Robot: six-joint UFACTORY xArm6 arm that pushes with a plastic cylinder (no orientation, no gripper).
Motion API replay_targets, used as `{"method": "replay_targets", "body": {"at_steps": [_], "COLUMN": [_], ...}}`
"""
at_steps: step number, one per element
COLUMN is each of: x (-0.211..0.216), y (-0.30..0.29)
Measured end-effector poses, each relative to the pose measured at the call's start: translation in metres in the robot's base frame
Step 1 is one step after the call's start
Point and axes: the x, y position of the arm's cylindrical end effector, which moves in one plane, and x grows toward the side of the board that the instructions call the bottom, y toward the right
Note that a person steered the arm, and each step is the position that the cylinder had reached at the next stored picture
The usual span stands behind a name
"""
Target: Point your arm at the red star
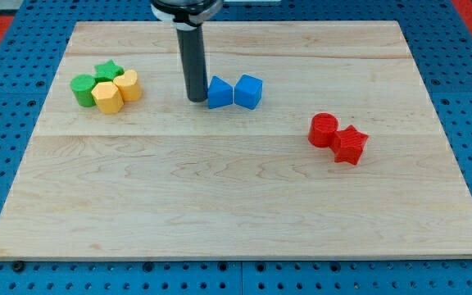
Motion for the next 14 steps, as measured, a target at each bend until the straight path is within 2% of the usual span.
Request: {"method": "replay_targets", "body": {"at_steps": [2, 3, 5, 6, 8, 14], "x": [-0.010, -0.004, 0.060, 0.107, 0.174, 0.163], "y": [0.055, 0.049, 0.016, 0.013, 0.052, 0.249]}}
